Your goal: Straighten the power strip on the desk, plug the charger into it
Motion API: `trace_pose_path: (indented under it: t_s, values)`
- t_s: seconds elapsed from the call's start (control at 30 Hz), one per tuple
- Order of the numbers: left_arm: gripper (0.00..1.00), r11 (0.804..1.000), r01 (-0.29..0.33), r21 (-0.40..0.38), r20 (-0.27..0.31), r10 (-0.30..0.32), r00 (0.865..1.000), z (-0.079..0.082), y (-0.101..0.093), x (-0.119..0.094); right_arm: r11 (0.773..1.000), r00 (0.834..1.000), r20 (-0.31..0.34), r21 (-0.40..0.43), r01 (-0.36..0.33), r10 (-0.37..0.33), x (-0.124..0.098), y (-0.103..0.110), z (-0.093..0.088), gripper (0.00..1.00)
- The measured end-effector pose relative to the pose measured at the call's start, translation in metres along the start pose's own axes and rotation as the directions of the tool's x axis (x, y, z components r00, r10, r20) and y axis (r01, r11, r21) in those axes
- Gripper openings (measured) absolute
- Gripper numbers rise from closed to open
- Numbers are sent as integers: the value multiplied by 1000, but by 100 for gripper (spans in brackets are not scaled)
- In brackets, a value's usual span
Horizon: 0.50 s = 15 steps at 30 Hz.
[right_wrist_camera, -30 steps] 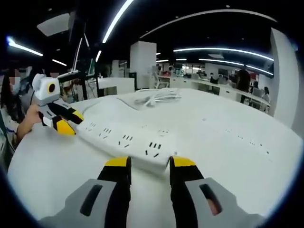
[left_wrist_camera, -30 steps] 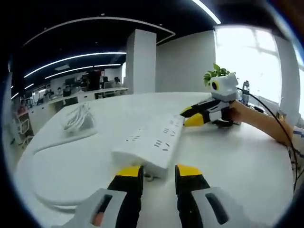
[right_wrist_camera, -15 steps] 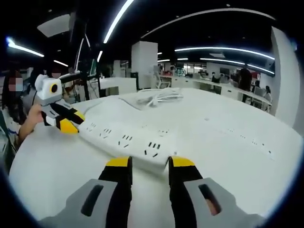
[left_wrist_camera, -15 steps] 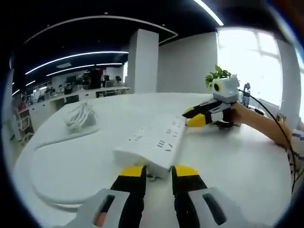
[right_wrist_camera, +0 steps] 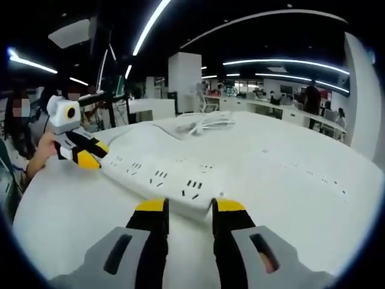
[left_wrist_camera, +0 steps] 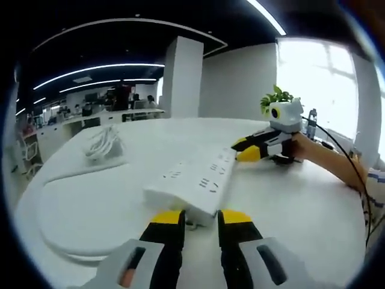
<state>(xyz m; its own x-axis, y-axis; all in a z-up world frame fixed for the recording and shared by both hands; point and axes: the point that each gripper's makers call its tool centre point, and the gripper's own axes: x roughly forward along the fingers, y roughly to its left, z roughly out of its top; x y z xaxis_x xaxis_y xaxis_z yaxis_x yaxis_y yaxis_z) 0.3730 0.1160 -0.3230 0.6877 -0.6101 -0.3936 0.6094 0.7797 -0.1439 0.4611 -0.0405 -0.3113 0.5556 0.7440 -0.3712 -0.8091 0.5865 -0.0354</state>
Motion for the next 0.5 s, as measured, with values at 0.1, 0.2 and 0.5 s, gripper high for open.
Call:
trace_pose_path:
  t_s: [0.1, 0.2, 0.5]
  values:
    - [22, 1000, 4, -10, 0, -4, 1000, 0, 0, -1, 1000, 1000, -4, -1, 1, -1, 0, 1, 0, 28]
    - [22, 1000, 4, -9, -4, -4, 1000, 0, 1, -1, 1000, 1000, -11, -8, 9, -9, -2, 4, 0, 28]
    - [22, 1000, 6, -5, -15, -6, 1000, -1, 2, -4, 1000, 1000, -12, -8, 28, -28, -10, 10, -3, 25]
